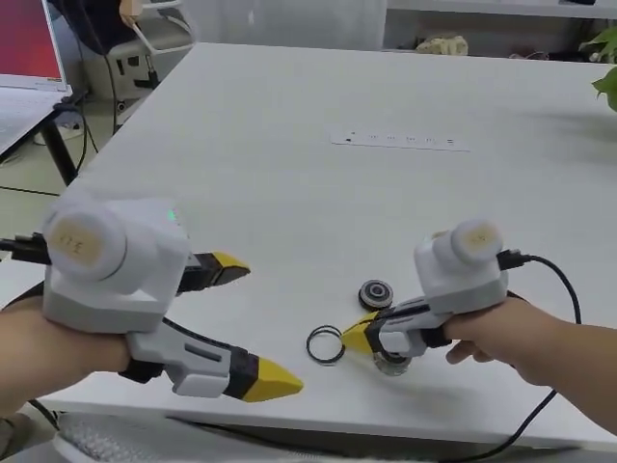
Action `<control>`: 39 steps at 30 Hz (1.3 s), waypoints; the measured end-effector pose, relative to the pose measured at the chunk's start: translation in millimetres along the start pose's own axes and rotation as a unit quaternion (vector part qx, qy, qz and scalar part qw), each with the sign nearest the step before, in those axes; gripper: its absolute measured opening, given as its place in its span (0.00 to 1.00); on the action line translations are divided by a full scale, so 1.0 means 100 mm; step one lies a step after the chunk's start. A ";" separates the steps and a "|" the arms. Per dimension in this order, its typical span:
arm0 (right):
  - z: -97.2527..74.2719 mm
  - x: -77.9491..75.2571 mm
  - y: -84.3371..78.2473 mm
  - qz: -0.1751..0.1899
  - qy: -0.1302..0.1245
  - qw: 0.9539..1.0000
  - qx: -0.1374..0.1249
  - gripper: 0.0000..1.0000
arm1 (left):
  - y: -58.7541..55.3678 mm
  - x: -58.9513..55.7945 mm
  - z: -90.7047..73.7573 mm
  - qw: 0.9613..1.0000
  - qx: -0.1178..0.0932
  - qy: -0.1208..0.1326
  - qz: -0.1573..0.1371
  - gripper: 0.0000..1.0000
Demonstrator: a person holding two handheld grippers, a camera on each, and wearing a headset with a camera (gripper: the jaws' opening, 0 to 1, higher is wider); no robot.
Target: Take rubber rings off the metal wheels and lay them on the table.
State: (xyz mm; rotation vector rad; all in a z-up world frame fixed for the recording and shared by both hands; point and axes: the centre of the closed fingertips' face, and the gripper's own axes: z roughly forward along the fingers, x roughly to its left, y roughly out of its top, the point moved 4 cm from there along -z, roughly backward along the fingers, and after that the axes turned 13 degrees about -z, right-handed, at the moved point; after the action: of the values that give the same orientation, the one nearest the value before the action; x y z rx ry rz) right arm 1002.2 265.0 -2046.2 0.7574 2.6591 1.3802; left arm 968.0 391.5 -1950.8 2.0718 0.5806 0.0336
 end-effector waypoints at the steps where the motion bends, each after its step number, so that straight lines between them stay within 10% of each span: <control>1: 0.00 0.00 0.00 -0.001 -0.001 1.000 0.001 0.01 | 0.00 0.00 0.00 1.000 0.000 0.000 0.000 0.81; 39: -0.40 -0.15 0.20 -0.029 -0.042 0.997 -0.054 0.16 | 0.22 0.15 0.13 1.000 -0.003 0.001 0.013 0.77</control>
State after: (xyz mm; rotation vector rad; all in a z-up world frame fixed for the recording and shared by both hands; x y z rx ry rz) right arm 1013.1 237.6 -2009.1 0.7064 2.4999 1.4301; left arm 993.2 377.8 -1942.8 2.0742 0.5541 0.0512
